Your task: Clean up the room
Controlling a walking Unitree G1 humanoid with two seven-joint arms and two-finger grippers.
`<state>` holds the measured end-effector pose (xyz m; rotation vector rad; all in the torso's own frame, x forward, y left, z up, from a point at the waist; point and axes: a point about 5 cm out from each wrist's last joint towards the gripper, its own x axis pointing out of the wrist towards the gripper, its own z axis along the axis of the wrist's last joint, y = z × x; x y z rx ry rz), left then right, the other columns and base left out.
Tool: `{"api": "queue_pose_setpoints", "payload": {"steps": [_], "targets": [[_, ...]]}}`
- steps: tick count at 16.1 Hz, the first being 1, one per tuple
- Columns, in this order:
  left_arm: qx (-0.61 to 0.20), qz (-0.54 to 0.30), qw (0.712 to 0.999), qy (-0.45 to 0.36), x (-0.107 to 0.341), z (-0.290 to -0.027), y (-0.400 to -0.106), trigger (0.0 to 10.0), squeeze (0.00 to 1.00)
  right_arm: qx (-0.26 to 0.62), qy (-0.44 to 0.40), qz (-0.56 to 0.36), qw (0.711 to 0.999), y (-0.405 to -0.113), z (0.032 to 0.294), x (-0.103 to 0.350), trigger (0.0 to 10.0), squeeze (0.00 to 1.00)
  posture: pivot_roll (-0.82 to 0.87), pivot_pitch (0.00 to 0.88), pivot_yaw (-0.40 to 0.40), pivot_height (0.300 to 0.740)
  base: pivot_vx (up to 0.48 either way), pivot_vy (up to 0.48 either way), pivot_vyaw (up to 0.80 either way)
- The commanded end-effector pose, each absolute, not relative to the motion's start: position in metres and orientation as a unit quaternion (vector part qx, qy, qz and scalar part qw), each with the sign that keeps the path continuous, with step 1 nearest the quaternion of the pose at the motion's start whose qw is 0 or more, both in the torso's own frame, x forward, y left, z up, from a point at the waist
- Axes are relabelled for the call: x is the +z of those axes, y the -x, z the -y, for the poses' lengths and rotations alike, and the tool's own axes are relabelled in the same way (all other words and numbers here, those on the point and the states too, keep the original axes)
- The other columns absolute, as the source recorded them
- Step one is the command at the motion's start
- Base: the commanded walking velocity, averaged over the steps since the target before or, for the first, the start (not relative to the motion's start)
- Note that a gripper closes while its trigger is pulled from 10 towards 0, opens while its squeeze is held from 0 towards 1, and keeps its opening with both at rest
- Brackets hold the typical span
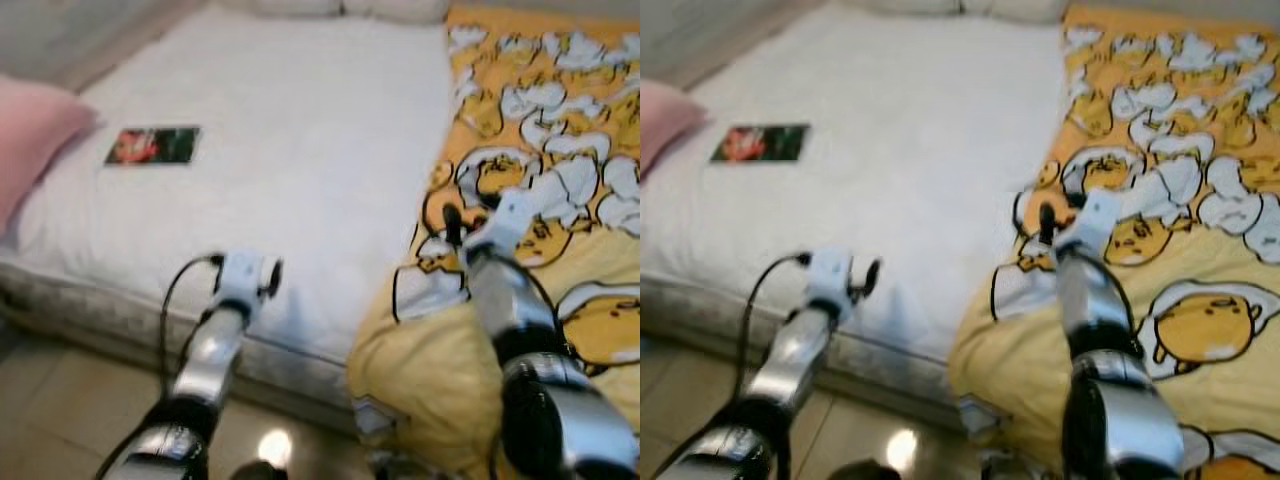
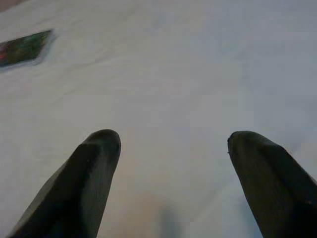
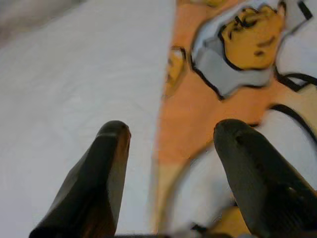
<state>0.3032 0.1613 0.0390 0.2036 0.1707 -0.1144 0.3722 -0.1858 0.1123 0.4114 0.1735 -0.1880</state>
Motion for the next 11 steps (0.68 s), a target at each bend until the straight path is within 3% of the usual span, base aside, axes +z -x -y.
{"api": "queue_pose_setpoints", "payload": {"steps": [1, 3, 5, 11], "targets": [[-0.039, -0.086, 0.989, -0.116, 0.041, -0.182, -0.299, 10.0, 0.0, -0.134, -0.227, -0.073, 0.962, -0.376, 0.182, 0.12, 10.0, 0.0, 0.03, 0.125, 0.042, 0.74, 0.0, 0.0, 0.0], [-0.024, -0.09, 0.987, -0.13, 0.043, -0.2, -0.294, 10.0, 0.0, -0.146, -0.248, -0.054, 0.956, -0.379, 0.161, 0.131, 10.0, 0.0, 0.05, 0.129, 0.04, 0.74, 0.0, 0.0, 0.0], [-0.022, -0.087, 0.987, -0.134, 0.047, -0.203, -0.294, 10.0, 0.0, -0.154, -0.291, -0.081, 0.941, -0.38, 0.153, 0.122, 10.0, 0.0, 0.07, 0.122, 0.033, 0.74, 0.0, 0.0, 0.0], [-0.02, -0.082, 0.988, -0.127, 0.05, -0.202, -0.286, 10.0, 0.0, -0.262, -0.313, -0.15, 0.9, -0.374, 0.164, 0.107, 10.0, 0.0, 0.09, 0.133, 0.004, 0.74, 0.0, 0.0, 0.0]]}}
